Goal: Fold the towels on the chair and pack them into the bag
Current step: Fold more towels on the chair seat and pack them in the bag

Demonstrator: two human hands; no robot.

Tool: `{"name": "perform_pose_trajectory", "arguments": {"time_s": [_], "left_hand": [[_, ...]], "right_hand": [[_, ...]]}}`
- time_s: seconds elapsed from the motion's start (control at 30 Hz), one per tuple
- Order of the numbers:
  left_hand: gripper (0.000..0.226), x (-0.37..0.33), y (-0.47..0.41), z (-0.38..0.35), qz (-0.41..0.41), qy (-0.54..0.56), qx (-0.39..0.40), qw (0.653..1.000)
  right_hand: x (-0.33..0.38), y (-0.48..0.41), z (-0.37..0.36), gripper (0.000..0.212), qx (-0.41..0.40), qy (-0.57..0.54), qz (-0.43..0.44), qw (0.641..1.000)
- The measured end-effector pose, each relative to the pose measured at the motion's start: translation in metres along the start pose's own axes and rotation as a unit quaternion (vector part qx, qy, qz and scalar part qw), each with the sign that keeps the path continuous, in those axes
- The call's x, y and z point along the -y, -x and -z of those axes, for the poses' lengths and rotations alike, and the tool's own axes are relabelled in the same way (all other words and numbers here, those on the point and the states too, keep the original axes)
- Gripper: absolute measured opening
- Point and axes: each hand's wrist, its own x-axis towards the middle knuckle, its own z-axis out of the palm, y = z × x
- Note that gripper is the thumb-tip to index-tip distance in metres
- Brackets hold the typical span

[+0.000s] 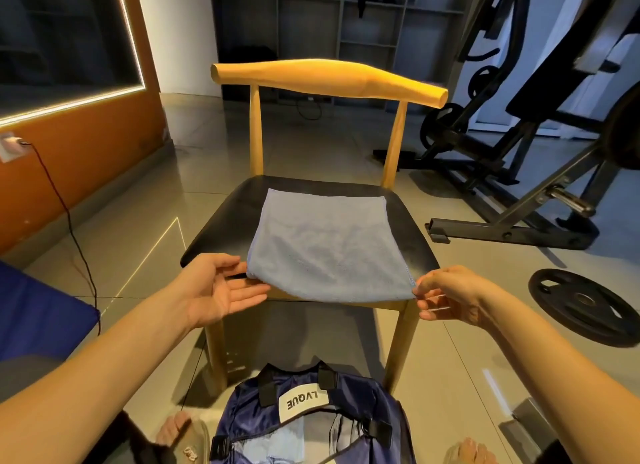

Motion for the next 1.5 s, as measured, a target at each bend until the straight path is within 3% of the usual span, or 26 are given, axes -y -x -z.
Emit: {"name": "perform_pose_trajectory", "arguments": {"time_s": [0.2, 0.37, 0.6, 1.0, 1.13, 1.3, 1.5], "left_hand": [[0.016, -0.003, -0.002, -0.002, -0.007, 0.009, -0.021, 1.0], [0.024, -0.005, -0.006, -0.002, 0.01, 0.041, -0.025, 0.999], [0.009, -0.009, -0.012, -0.008, 0.079, 0.083, 0.007, 0.993], [0.028, -0.012, -0.015, 0.0, 0.054, 0.044, 0.009, 0.998], [0.009, -0.007, -0.015, 0.003, 0.049, 0.003, -0.016, 0.999], [0.023, -0.007, -0.015, 0.007, 0.049, -0.017, -0.025, 0.998], [0.013, -0.004, -0.013, 0.003, 0.002, -0.089, -0.089, 0.992]], "right_hand": [[0.0, -0.001, 0.0, 0.009, 0.0, -0.001, -0.001, 1.0], [0.002, 0.0, -0.001, 0.009, 0.004, -0.003, 0.001, 1.0], [0.005, -0.001, 0.0, 0.013, 0.001, -0.008, 0.008, 1.0], [0.006, -0.001, 0.001, 0.015, 0.003, -0.016, 0.001, 1.0], [0.008, 0.0, 0.001, 0.016, -0.002, -0.008, 0.001, 1.0], [0.009, 0.001, 0.006, 0.019, -0.014, -0.018, 0.009, 1.0], [0.009, 0.003, 0.006, 0.018, -0.008, -0.019, 0.008, 1.0]]}}
